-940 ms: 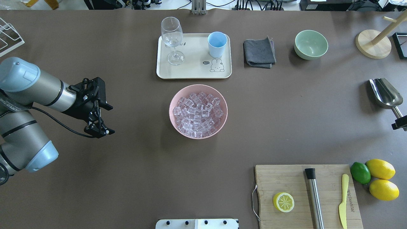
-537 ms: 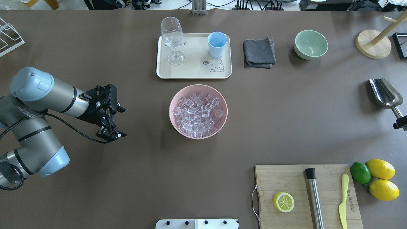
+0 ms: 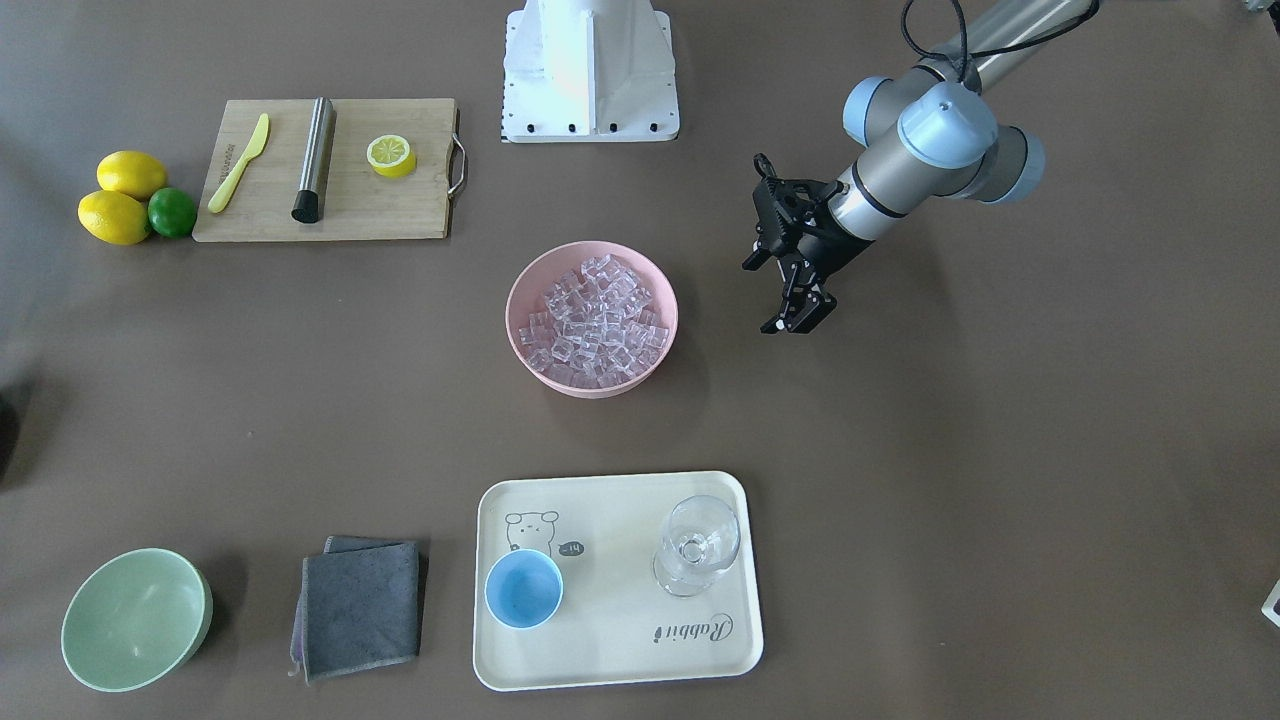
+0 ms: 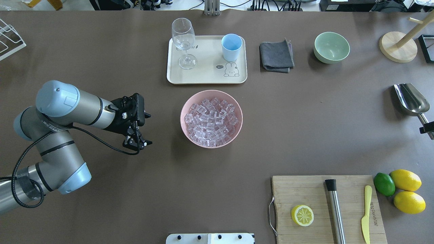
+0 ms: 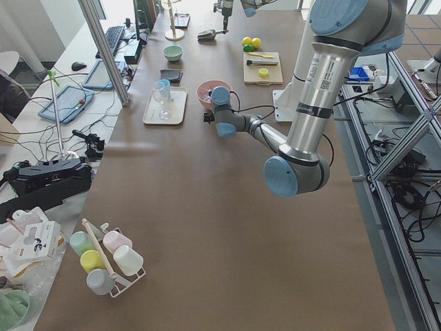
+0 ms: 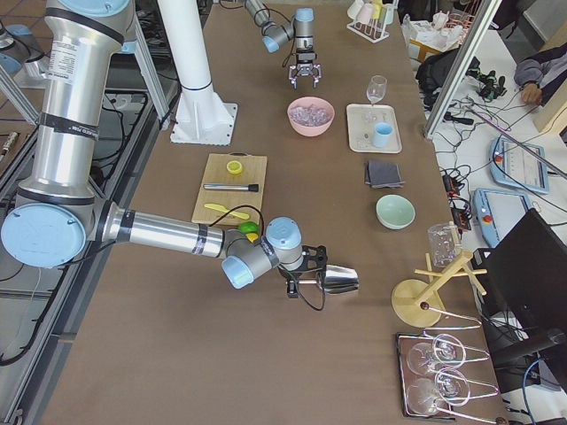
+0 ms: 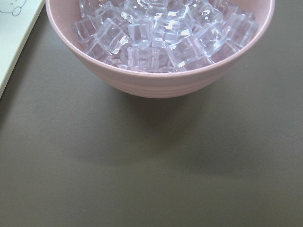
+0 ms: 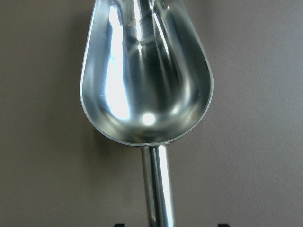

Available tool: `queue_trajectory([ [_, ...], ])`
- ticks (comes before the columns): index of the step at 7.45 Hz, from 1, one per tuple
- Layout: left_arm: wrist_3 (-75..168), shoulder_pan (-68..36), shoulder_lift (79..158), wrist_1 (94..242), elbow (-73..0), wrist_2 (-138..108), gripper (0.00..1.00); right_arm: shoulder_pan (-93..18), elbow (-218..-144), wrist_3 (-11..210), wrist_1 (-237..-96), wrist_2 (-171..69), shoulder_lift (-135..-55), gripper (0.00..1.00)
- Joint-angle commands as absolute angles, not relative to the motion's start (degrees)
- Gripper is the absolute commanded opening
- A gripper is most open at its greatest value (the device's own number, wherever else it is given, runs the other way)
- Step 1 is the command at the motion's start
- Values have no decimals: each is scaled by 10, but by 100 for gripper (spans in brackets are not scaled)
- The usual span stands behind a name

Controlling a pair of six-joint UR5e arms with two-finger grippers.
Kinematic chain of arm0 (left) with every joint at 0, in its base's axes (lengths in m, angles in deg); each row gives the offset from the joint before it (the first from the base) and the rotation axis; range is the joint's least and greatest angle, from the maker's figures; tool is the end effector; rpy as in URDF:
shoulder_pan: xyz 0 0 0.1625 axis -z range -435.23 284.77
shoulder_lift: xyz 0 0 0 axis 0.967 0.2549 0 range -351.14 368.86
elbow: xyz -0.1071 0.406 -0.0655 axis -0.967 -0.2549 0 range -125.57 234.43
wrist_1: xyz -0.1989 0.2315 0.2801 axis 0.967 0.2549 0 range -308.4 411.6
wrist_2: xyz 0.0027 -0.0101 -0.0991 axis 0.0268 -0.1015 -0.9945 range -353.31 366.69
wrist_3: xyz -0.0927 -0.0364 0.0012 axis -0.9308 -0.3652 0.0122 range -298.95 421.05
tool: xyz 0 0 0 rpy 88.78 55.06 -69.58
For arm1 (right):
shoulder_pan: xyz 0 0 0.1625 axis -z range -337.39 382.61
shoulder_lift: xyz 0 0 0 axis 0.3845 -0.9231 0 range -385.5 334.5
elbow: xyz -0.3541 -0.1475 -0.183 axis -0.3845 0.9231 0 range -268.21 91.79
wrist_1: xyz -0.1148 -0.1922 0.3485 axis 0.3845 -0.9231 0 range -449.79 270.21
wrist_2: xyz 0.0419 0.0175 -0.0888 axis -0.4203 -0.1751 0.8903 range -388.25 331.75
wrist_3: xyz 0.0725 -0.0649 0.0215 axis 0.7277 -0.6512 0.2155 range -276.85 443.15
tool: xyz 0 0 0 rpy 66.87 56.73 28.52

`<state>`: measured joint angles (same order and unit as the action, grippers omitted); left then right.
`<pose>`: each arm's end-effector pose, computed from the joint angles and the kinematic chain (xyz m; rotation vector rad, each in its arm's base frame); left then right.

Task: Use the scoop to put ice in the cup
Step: 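Move the left gripper toward the pink bowl of ice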

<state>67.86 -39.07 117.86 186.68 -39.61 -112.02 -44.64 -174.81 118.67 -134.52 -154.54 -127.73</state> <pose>0.4480 -0.4333 0.3509 0.9546 0.9299 1.2061 -0.0916 -0.4106 0.7040 0.1351 -0.7832 0.0473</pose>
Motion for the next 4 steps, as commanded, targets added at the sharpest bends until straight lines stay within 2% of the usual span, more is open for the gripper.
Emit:
queue_trajectory([
  [1,680,-404,1193,1875,-386,-1100,99,-444,-1745,1224,-1308,-1549,-1280,69],
  [3,680,-429,1211,1886,-376,-1080,99,-440,-1745,1223,-1307,-1549,-1285,64],
  [4,686,-431,1228,1886,-359,-1079,99,-438,-1743,1220,-1307,-1549,-1289,57],
])
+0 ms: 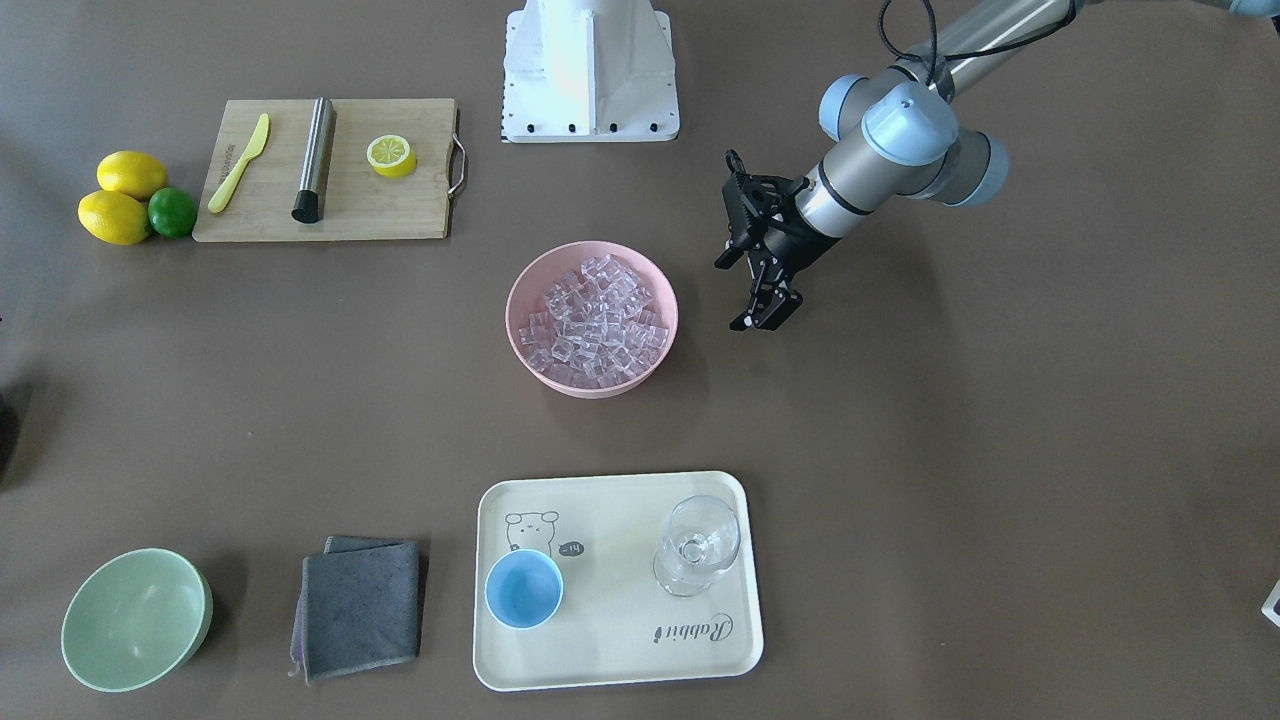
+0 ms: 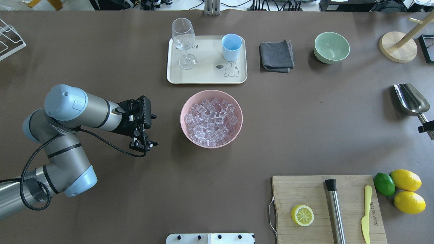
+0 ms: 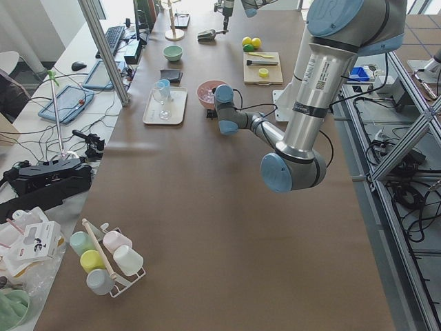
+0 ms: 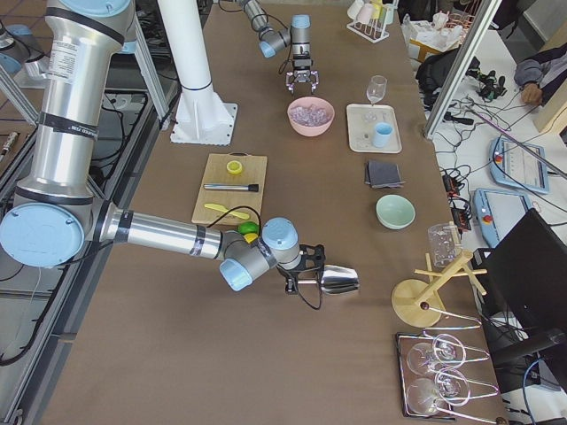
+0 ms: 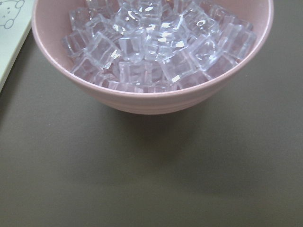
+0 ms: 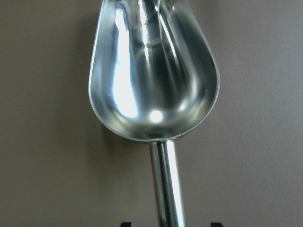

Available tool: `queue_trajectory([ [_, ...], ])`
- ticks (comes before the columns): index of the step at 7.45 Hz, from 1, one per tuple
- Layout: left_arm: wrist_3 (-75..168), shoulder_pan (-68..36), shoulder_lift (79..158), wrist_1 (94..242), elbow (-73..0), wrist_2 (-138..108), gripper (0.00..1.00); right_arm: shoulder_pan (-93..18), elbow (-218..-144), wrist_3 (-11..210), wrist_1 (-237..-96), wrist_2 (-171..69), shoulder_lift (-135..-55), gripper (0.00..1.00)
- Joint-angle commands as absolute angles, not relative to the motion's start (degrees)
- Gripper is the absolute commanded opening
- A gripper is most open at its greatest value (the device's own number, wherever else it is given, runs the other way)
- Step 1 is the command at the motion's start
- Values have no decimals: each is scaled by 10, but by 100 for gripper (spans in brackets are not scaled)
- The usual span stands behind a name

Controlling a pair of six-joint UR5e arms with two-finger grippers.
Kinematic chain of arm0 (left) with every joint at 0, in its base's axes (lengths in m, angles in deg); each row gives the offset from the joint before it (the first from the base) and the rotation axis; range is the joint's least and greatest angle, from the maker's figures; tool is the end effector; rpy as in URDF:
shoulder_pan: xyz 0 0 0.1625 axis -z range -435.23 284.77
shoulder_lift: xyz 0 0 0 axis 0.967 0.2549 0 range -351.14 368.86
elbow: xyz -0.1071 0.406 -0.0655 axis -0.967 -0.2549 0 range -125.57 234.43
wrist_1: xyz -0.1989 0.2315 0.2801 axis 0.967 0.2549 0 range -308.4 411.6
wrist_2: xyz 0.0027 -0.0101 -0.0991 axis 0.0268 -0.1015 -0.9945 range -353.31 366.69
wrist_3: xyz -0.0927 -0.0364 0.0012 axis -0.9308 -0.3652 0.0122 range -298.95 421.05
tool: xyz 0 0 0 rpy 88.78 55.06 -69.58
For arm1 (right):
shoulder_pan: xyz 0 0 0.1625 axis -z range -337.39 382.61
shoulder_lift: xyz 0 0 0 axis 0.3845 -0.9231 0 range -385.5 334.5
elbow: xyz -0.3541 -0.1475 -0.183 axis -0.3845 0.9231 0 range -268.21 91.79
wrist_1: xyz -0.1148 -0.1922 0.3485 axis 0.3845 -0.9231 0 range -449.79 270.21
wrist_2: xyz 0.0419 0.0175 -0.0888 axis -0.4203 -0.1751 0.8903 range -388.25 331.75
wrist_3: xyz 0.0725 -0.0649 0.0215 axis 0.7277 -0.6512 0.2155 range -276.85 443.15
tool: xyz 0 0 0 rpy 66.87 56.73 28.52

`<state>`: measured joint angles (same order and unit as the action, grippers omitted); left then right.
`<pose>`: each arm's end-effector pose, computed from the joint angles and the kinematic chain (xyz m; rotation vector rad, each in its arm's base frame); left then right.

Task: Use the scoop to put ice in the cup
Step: 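Move the left gripper toward the pink bowl of ice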

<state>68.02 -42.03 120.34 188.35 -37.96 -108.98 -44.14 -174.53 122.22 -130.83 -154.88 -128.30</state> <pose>0.4794 -0.4215 0.3350 1.0047 0.9286 1.2231 -0.0936 -0.4049 0.7020 0.1464 -0.8144 0.0790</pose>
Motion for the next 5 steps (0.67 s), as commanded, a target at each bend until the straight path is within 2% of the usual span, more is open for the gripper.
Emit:
queue_trajectory([
  [1,701,-428,1231,1885,-353,-1078,99,-437,-1740,1218,-1307,-1549,-1290,54],
  [2,701,-427,1240,1884,-347,-1078,99,-437,-1738,1213,-1307,-1549,-1292,48],
  [3,704,-425,1250,1883,-337,-1078,99,-437,-1739,1212,-1307,-1551,-1291,18],
  [4,725,-418,1261,1882,-322,-1078,99,-437,-1740,1213,-1307,-1552,-1291,0],
  [5,726,-412,1272,1883,-308,-1078,99,-437,-1742,1216,-1308,-1558,-1290,0],
])
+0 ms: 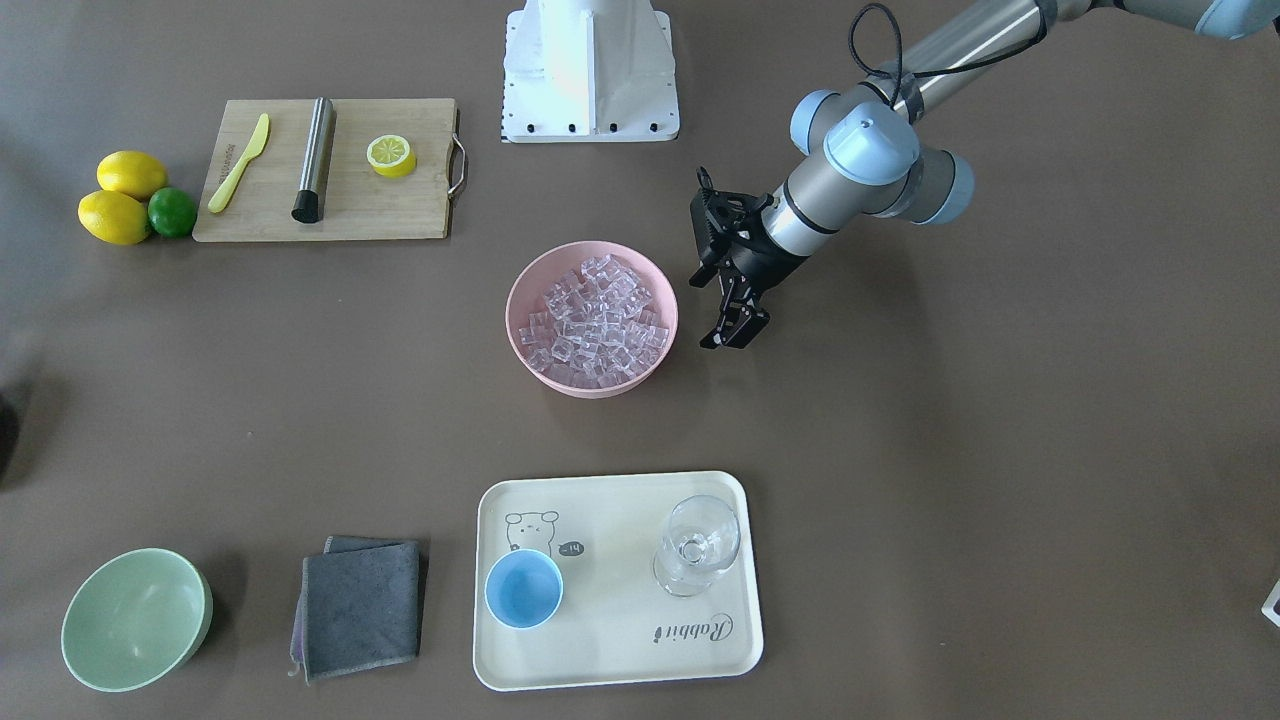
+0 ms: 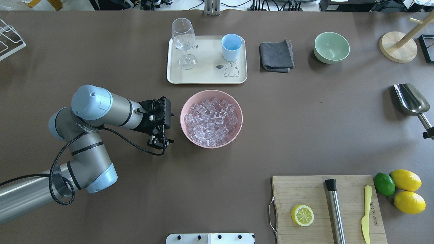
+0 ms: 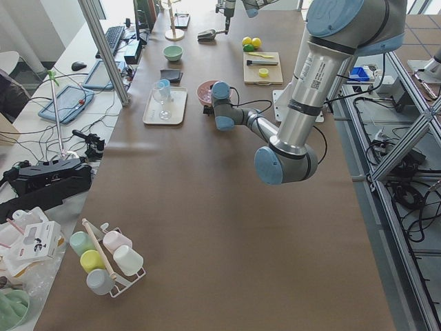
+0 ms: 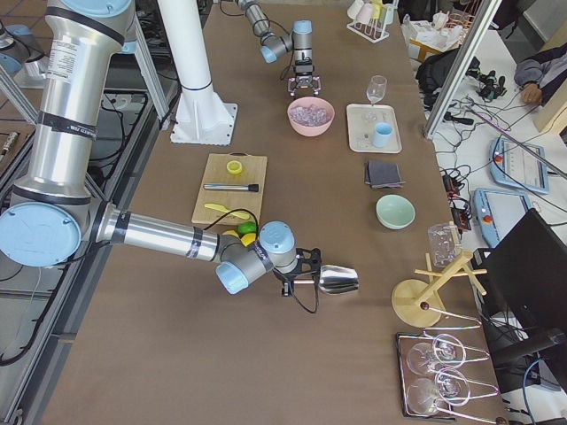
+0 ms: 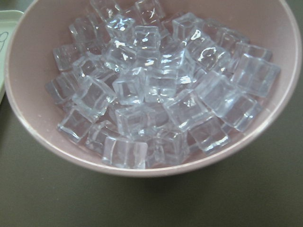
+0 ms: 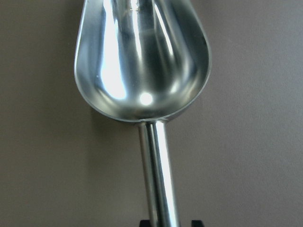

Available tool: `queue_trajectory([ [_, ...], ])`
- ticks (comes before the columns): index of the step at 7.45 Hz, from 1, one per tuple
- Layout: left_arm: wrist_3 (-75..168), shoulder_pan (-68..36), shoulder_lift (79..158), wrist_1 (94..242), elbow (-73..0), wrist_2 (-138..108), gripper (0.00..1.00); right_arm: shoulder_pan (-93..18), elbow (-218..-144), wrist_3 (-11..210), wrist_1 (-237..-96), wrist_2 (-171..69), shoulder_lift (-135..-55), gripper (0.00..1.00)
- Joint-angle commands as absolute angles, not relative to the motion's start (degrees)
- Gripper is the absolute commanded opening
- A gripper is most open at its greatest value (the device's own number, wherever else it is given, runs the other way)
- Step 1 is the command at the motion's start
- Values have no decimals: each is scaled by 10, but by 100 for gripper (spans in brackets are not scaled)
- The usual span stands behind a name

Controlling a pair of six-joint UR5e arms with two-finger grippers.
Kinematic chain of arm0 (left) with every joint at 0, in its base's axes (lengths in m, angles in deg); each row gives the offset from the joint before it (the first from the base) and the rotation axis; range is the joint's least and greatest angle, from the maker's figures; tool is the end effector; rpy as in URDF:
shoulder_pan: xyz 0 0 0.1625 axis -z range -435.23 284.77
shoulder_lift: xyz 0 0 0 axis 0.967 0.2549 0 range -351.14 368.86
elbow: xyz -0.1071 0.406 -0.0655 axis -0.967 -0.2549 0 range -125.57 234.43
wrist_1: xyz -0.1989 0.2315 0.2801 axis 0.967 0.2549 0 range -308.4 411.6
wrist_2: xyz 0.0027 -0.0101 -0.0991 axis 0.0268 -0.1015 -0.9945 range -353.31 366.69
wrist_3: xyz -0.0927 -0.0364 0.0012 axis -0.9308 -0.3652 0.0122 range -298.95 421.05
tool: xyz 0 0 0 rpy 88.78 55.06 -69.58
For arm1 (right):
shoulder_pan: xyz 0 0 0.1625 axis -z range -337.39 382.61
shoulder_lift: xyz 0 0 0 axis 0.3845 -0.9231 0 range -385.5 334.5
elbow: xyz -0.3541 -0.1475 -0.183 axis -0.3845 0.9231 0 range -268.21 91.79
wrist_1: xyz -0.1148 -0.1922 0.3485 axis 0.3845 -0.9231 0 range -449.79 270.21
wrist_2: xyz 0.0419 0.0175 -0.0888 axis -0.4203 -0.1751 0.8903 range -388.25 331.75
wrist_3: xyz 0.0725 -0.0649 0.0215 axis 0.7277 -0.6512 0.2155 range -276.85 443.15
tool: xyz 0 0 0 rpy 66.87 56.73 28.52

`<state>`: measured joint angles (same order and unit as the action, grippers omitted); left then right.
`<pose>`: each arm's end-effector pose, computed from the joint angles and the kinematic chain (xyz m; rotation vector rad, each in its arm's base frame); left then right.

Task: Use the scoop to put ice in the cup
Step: 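Move the left gripper toward the pink bowl of ice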

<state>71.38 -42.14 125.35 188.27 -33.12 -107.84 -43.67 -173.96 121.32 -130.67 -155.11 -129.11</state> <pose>0.5078 -0.4408 0.3189 1.0472 0.8888 1.2625 -0.0936 -0.3957 0.7122 0.1290 -0.8076 0.0626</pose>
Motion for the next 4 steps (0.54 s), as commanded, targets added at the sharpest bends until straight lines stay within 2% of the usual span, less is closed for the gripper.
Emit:
queue_trajectory([
  [1,725,-411,1273,1883,-306,-1078,99,-437,-1743,1212,-1309,-1565,-1287,0],
  [3,718,-410,1274,1884,-304,-1077,99,-439,-1763,1193,-1317,-1588,-1289,0],
  [4,717,-409,1274,1884,-304,-1077,99,-442,-1798,1164,-1352,-1602,-1293,0],
])
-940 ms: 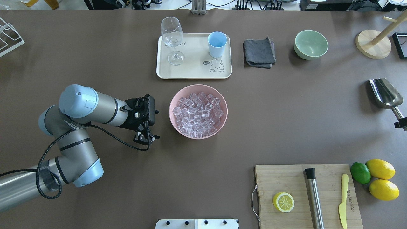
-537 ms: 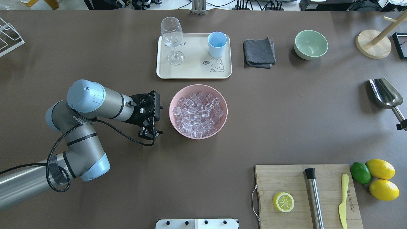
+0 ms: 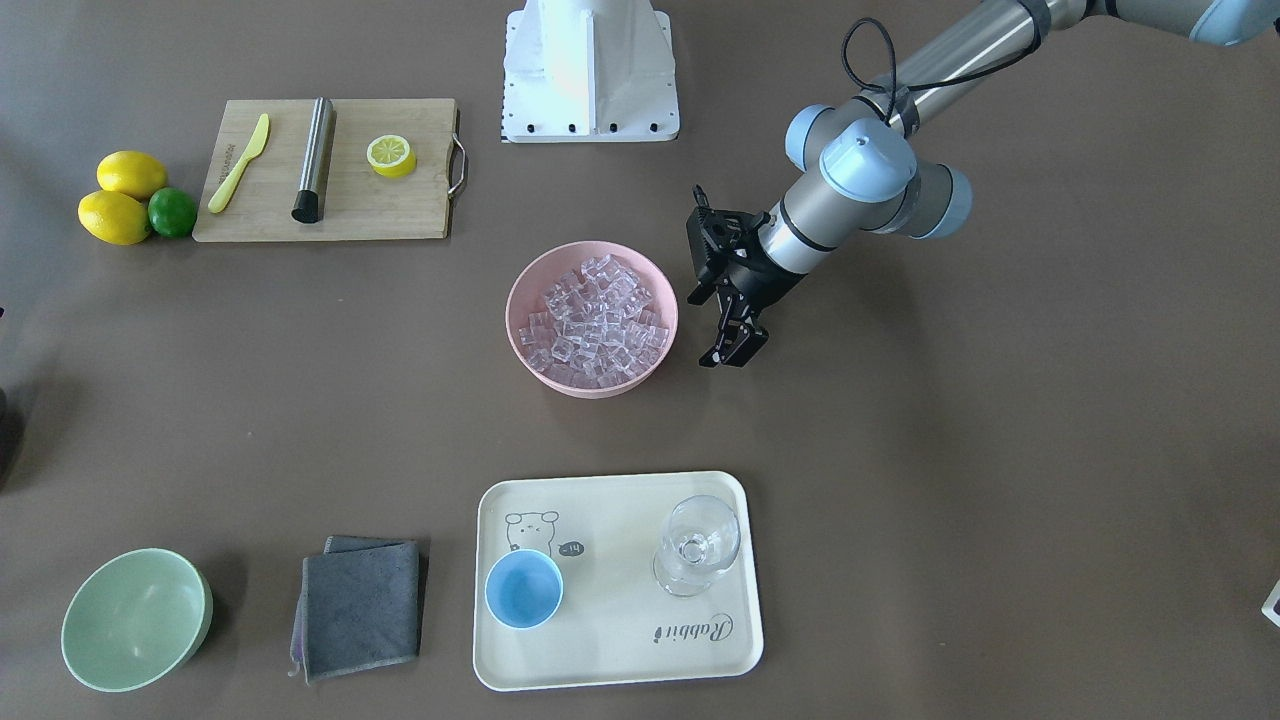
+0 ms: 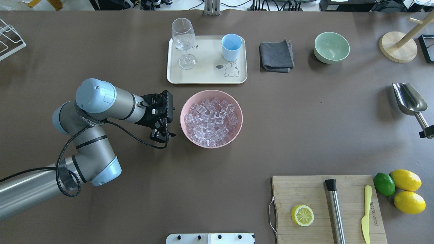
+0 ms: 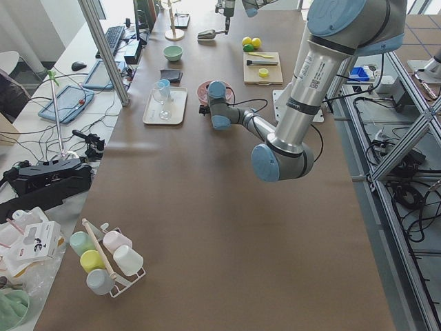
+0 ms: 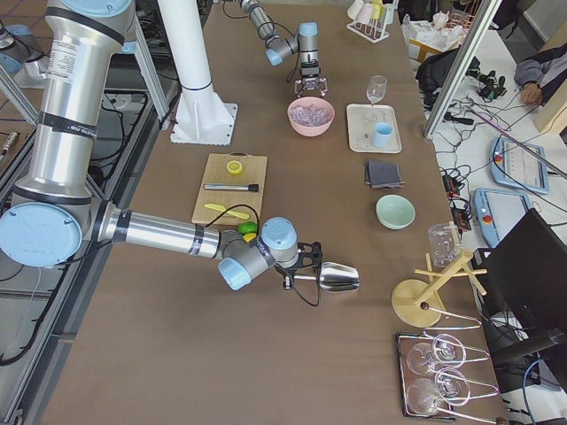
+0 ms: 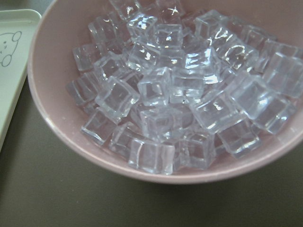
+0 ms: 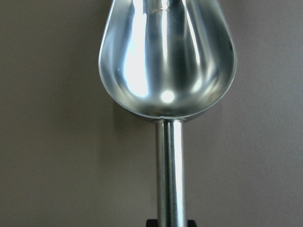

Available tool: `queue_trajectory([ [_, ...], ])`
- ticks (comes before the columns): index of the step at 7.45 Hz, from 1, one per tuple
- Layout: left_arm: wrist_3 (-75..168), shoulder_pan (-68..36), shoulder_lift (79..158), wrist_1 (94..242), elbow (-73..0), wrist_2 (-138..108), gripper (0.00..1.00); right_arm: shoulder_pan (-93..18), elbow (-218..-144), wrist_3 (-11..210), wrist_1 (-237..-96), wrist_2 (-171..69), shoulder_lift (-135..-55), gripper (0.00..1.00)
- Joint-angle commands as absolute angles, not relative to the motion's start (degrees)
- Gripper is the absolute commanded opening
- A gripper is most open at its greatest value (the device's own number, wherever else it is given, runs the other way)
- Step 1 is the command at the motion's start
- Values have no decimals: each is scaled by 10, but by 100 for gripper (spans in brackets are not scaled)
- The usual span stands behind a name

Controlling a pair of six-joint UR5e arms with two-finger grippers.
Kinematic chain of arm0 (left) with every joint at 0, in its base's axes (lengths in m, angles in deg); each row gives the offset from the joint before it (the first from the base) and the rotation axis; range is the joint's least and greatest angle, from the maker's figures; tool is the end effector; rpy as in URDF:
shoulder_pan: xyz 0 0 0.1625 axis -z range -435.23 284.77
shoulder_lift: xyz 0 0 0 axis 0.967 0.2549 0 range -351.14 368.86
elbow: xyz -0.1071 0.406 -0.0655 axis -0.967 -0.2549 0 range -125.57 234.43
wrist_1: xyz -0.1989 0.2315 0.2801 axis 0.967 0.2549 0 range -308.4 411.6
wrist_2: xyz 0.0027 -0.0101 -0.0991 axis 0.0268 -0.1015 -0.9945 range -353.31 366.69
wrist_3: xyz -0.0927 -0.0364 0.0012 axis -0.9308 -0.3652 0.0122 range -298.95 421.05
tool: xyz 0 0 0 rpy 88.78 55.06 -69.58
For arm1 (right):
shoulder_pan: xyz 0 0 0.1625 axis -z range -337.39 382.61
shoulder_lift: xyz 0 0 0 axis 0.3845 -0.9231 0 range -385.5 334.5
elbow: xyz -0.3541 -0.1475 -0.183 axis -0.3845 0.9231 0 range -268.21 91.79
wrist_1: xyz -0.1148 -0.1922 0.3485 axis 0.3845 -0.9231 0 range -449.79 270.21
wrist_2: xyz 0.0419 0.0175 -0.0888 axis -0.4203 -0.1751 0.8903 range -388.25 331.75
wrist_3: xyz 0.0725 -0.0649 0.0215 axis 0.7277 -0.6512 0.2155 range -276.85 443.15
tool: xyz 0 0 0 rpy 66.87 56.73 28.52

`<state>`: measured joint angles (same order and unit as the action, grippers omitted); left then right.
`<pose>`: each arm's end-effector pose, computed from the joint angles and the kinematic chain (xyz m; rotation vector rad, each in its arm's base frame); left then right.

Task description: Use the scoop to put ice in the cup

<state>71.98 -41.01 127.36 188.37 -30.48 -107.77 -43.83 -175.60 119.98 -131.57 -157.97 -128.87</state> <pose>0.5119 -0.4596 0.3171 1.0503 0.8679 1.2546 -0.0977 -0.3982 0.6955 0.1271 -0.8531 0.0221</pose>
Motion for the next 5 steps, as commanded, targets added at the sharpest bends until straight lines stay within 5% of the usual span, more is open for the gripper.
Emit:
queue_trajectory([
  [1,710,-409,1275,1885,-304,-1078,99,-446,-1878,1153,-1417,-1600,-1316,0],
  [5,680,-412,1275,1890,-304,-1078,99,-515,-2000,759,-1645,-1596,-1298,0],
])
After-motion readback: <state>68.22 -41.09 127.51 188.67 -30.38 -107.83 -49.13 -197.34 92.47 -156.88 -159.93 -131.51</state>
